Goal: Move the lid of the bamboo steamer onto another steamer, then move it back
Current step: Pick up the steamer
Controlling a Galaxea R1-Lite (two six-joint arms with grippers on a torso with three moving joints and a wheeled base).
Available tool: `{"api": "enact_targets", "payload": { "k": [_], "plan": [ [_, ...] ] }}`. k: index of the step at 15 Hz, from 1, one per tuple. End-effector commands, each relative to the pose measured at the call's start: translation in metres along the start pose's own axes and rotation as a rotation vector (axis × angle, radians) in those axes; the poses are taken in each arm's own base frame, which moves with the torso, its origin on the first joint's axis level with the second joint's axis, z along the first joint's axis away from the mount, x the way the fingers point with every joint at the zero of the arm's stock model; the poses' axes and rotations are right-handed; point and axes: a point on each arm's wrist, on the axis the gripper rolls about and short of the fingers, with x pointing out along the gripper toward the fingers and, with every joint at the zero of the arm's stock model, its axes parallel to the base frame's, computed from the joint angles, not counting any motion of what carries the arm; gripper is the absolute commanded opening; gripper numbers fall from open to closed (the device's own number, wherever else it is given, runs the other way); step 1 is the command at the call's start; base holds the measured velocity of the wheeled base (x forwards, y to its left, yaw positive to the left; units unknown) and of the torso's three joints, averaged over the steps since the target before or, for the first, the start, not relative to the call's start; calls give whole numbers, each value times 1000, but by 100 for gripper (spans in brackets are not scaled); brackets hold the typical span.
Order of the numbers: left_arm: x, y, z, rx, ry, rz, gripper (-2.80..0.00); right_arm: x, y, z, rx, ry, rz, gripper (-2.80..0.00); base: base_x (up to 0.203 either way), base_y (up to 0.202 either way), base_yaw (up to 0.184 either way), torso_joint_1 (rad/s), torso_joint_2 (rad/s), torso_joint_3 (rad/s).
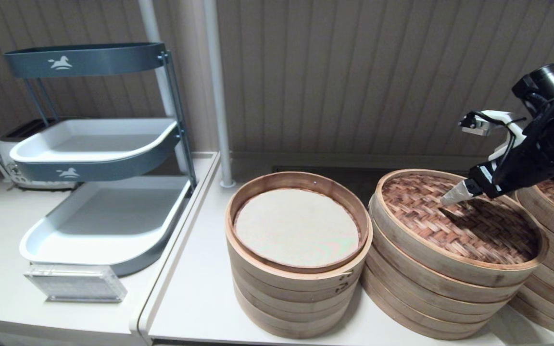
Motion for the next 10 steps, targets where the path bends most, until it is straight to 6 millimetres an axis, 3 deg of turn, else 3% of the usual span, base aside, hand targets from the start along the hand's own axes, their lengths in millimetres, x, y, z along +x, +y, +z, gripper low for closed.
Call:
{"api": "enact_targets", "payload": {
  "k": [1, 10],
  "plan": [
    [2, 0, -8, -1, 27, -1, -280, -6, 2, -1, 1, -22, 43, 0, 0, 0, 0, 0, 0, 0],
    [2, 0, -8, 0, 27, -1, -280, 1, 2, -13, 14, 25, 53, 0, 0, 0, 0, 0, 0, 0]
  ]
}}
